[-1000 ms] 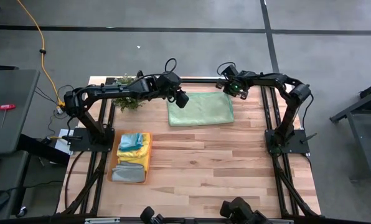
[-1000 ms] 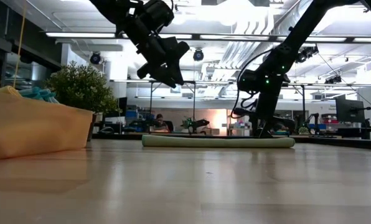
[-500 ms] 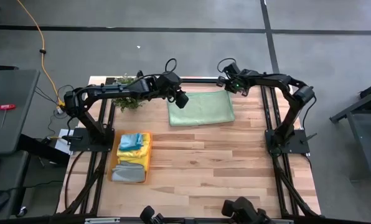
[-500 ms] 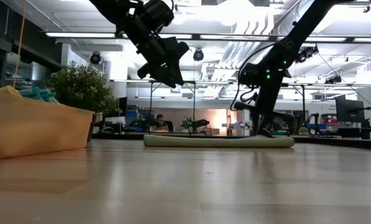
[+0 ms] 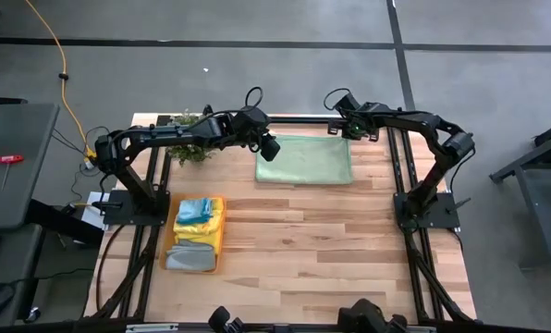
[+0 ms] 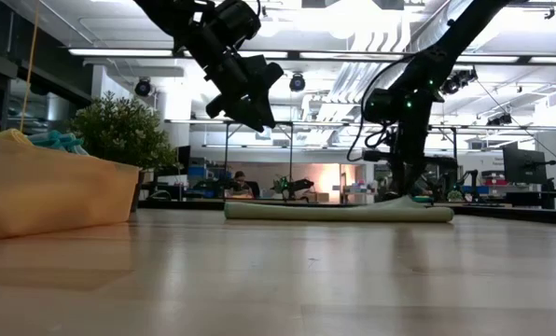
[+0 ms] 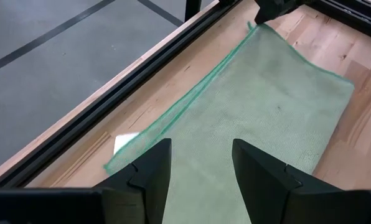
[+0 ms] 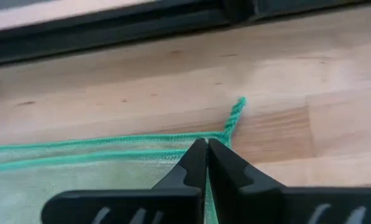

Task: Fold microfiber towels
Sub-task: Fold the green microfiber towel

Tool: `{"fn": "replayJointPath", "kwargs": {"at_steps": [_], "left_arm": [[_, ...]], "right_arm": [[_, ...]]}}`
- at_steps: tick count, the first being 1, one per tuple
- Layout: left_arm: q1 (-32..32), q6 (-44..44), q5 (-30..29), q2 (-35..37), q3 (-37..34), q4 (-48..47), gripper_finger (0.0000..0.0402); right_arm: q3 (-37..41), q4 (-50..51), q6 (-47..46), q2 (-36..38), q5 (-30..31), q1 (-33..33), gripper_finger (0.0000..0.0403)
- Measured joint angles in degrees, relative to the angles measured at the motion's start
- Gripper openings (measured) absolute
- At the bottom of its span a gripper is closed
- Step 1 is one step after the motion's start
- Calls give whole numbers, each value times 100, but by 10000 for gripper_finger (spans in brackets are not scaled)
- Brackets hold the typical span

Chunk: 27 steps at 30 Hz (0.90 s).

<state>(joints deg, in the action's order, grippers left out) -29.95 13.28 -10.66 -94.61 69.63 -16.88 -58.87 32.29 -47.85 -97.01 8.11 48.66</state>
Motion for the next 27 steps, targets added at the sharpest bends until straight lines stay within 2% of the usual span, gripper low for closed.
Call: {"fn": "replayJointPath", "kwargs": {"at_steps": [6, 9, 12, 15, 19, 24, 27], "left_arm": [[0, 0, 0, 0, 0, 0, 159], [0, 0, 0, 0, 0, 0, 159], [0, 0, 0, 0, 0, 2, 159], [0, 0, -4, 0, 0, 0, 159], [0, 0, -7, 1, 0, 2, 159], [9, 0, -2, 0, 0, 2, 159], [9, 0, 3, 2, 0, 0, 159]], "right_arm": [[0, 55, 63, 37, 30, -61, 0], [-4, -5, 236, 80, -252, -95, 0], [-18, -27, 432, 212, 161, -271, 0], [0, 68, 486, 239, -208, -249, 0], [-17, 148, 680, 420, 681, -438, 0], [224, 473, 466, 294, 384, -82, 0], [257, 531, 531, 382, 268, -169, 0]]}}
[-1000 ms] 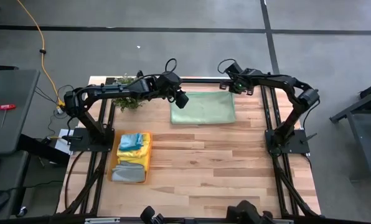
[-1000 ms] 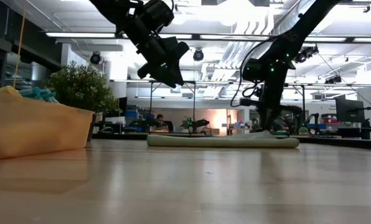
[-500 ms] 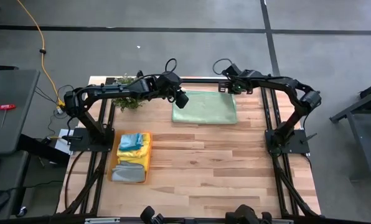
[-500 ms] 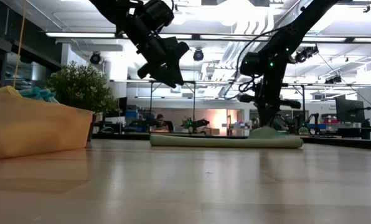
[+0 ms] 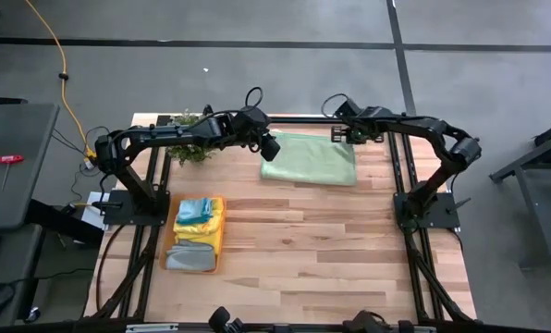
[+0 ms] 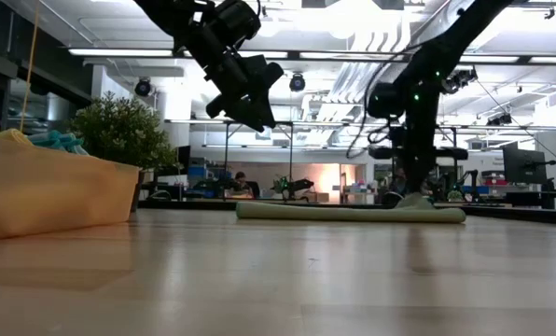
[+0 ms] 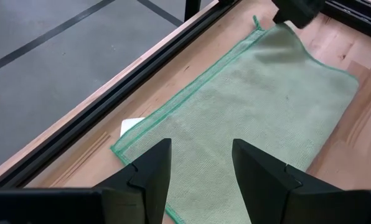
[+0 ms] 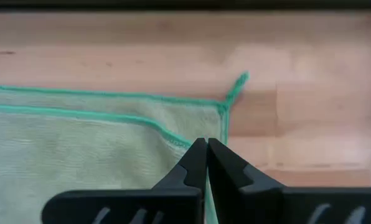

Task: Fold microfiber towels
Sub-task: Fold the green microfiber towel

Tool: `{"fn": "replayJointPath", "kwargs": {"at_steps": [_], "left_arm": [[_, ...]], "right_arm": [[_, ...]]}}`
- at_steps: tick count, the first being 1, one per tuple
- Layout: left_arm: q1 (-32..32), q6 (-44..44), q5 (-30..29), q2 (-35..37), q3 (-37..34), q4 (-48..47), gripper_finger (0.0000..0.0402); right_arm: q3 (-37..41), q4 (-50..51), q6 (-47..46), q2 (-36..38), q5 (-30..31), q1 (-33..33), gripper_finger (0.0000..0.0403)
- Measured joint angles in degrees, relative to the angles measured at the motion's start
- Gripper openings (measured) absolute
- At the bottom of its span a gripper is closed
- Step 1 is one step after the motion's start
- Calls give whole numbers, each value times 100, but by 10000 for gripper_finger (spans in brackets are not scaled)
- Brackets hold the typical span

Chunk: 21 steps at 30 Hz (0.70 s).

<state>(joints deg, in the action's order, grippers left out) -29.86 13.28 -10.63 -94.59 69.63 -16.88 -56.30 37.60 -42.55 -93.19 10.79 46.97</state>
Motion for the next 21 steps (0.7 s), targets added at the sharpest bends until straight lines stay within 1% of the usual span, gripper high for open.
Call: {"fn": "replayJointPath", "kwargs": {"at_steps": [3, 4, 6, 7, 11, 15, 17, 21], "left_arm": [[3, 0, 6, -1, 0, 0, 159], [2, 0, 8, -2, 0, 0, 159], [3, 0, 8, -2, 0, -4, 159], [6, 1, 13, 0, 0, -5, 159], [29, 1, 59, -2, 0, -21, 159], [32, 1, 69, 0, 0, -22, 159], [37, 0, 73, 0, 0, -24, 159], [37, 0, 72, -2, 0, -17, 159]], "right_arm": [[3, -28, 60, 26, 461, -209, 0], [33, -27, 49, -42, 437, -180, 0], [119, 18, -88, -170, 149, -25, 0], [141, 61, -145, -179, 116, 16, 0], [127, -90, -220, -100, 608, -141, 0], [134, -53, -249, -177, 553, 10, 0], [132, -163, -316, -172, 630, 9, 0], [132, -218, -314, -172, 519, 25, 0]]}}
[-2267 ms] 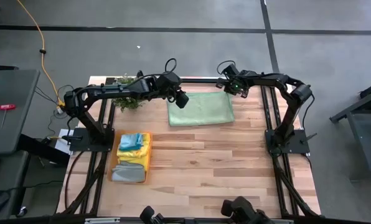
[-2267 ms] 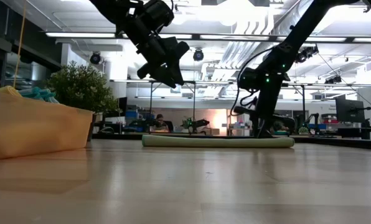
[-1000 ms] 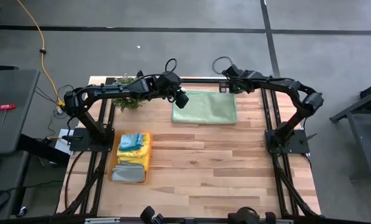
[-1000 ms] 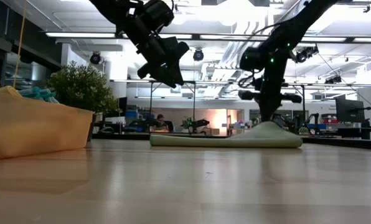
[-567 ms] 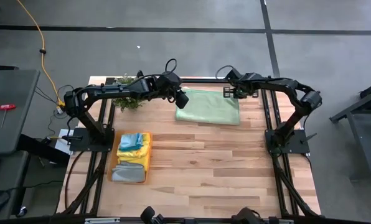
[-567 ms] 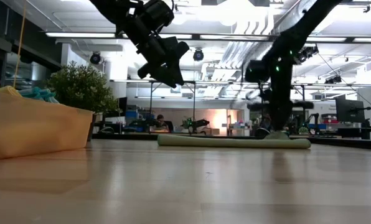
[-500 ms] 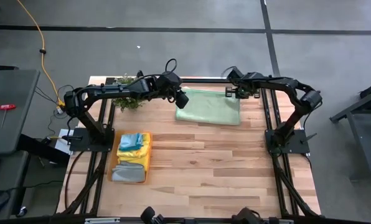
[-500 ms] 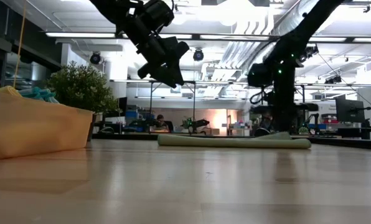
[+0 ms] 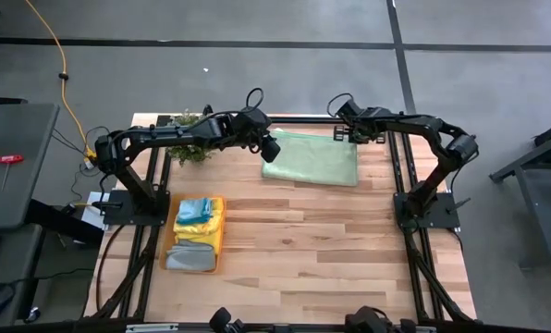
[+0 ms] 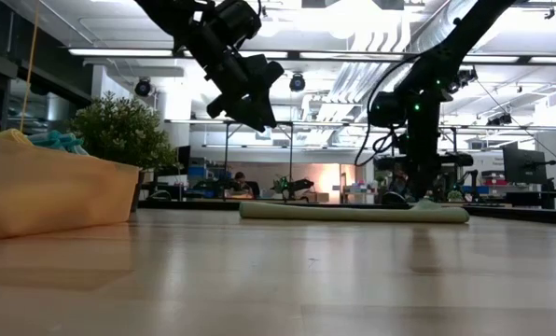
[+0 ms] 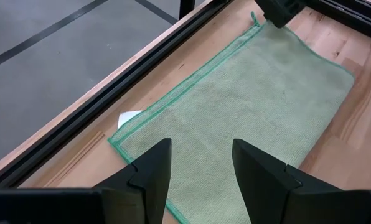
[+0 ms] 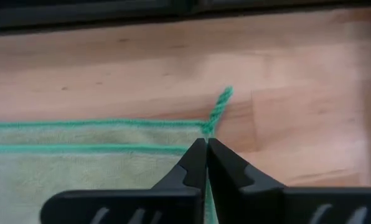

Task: Fold microfiber towels
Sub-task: Fold the green microfiber towel

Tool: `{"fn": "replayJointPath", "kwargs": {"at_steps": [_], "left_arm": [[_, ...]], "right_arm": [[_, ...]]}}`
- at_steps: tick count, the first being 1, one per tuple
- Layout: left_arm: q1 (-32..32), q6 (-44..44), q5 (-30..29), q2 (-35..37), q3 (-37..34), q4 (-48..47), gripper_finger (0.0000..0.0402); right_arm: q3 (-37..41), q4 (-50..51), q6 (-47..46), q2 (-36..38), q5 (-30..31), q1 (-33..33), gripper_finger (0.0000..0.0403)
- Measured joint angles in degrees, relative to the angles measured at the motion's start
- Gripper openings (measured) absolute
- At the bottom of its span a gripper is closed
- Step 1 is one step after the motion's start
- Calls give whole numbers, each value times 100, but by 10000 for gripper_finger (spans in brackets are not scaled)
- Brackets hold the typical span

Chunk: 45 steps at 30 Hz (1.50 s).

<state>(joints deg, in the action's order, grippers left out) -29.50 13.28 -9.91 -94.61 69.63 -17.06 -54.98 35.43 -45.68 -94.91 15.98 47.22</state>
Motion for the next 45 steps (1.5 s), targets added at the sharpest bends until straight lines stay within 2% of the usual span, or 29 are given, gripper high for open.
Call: {"fn": "replayJointPath", "kwargs": {"at_steps": [5, 13, 16, 19, 21, 24, 26, 31, 34, 40, 45], "left_arm": [[-2, 0, 0, 2, 0, 0, 159], [-2, -155, -4, 1, 0, -26, 159], [3, -231, 70, 0, 0, -3, 159], [137, -966, 522, -47, 4, -41, 159], [298, -1510, 624, -73, -3, -339, 159], [586, -2339, 542, -232, 10, -669, 159], [698, -2869, 480, -386, -7, -977, 159], [832, -3816, 75, -988, -2, -1031, 159], [810, -4077, -3, -1261, -4, -1063, 159], [772, -4291, 221, -1552, 0, -985, 159], [748, -4241, 528, -1767, 2, -1033, 159]], "right_arm": [[0, -47, 117, 0, -121, 78, 30], [0, 154, 549, 262, -136, 315, 158], [0, 41, 1356, 628, -393, 260, 196], [0, 49, 2631, 1033, -1031, 87, 218], [0, 213, 3320, 1289, -1615, -27, 223], [0, 397, 3677, 1610, -2245, -158, 224], [0, 413, 3671, 1777, -2385, -269, 224], [-2, 344, 3673, 1995, -2408, -419, 224], [-2, 360, 3673, 2012, -2407, -418, 224], [-2, 422, 3730, 2004, -2418, -418, 224], [-2, 733, 4371, 2004, -3069, -418, 224]]}}
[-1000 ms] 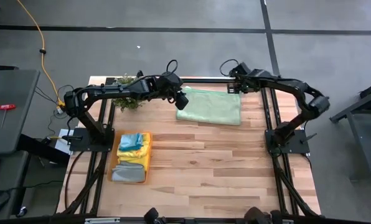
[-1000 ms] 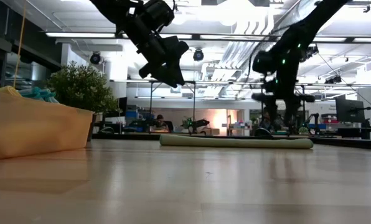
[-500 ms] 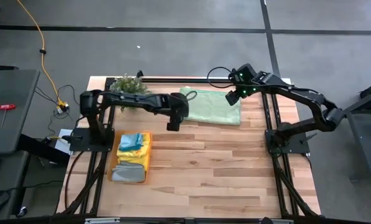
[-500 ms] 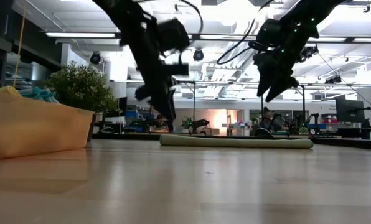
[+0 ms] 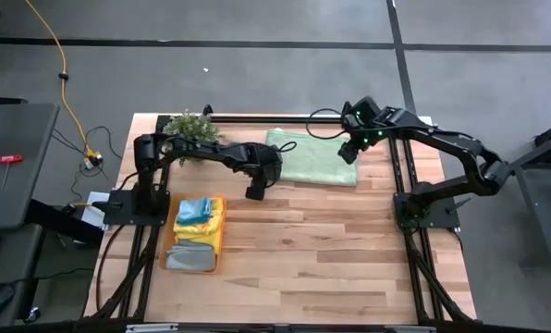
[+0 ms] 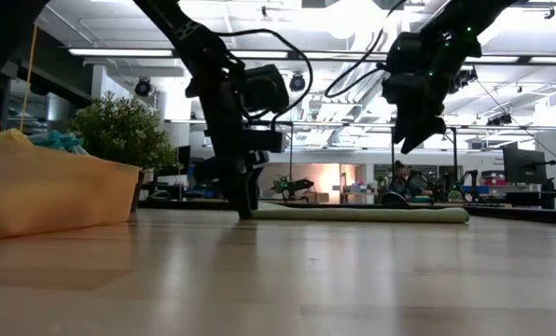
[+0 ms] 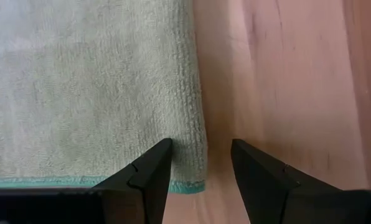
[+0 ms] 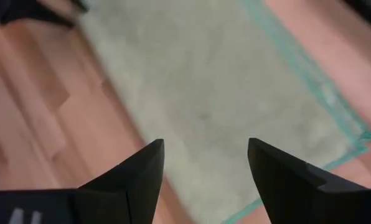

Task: Fold microfiber towels
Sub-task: Fold the green microfiber towel

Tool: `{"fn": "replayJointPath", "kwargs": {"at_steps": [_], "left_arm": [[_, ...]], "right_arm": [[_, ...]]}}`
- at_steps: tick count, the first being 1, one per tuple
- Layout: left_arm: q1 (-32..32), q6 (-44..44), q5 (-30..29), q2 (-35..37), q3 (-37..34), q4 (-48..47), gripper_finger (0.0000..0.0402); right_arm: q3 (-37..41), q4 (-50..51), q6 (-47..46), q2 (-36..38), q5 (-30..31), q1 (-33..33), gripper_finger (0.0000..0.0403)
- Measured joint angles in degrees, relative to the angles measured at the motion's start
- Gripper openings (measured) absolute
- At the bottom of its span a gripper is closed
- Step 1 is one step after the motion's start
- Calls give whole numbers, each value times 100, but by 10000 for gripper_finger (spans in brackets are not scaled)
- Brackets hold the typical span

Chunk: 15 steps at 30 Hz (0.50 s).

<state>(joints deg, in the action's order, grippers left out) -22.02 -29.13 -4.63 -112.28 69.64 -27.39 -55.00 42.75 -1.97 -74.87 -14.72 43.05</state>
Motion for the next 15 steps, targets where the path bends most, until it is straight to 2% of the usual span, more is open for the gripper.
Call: {"fn": "replayJointPath", "kwargs": {"at_steps": [7, 9, 15], "left_arm": [[53, 195, 69, -75, 29, -201, 158], [63, 211, 67, -75, 28, -246, 158], [63, 340, 109, -77, 22, -310, 158]], "right_arm": [[61, 329, 675, -2, -535, -126, 224], [246, 357, 925, -2, -687, -317, 224], [1117, 339, 1664, -2, -629, -1151, 224]]}}
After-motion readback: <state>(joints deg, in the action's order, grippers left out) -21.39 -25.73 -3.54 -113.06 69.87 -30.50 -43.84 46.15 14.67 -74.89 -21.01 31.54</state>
